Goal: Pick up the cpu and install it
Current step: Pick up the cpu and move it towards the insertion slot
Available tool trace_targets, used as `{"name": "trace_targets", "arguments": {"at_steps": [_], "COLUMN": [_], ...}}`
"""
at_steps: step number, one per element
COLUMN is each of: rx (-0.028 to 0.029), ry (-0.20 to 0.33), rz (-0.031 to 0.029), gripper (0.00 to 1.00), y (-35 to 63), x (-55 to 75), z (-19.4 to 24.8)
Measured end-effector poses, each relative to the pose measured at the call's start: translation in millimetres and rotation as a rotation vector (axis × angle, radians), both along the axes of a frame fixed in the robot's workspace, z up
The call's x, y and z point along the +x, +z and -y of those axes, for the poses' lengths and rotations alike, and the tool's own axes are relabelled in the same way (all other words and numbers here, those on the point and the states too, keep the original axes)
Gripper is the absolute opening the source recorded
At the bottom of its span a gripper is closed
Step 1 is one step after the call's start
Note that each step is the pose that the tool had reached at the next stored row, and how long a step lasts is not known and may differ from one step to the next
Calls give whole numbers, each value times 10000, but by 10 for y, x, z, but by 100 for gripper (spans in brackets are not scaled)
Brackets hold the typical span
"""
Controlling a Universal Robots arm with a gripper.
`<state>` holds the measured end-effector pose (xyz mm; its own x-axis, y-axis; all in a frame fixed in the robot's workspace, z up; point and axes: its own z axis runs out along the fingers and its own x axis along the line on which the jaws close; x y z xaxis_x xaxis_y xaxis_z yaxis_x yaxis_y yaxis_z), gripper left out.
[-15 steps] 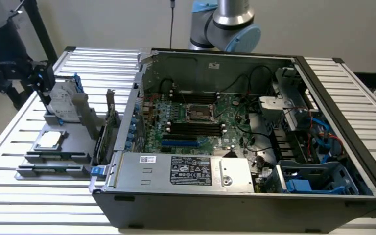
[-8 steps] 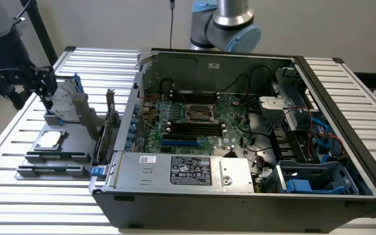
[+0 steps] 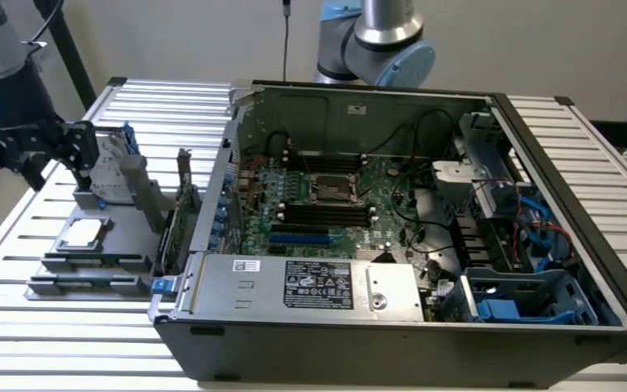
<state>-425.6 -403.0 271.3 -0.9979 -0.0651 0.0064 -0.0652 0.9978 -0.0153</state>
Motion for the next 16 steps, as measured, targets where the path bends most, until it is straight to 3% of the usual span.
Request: {"name": "trace_targets", "arguments": {"at_steps": [16], "rx": [0], "ry": [71], "rz": [0], "gripper": [67], "y": [-291], "x": [-24], "z": [66]}}
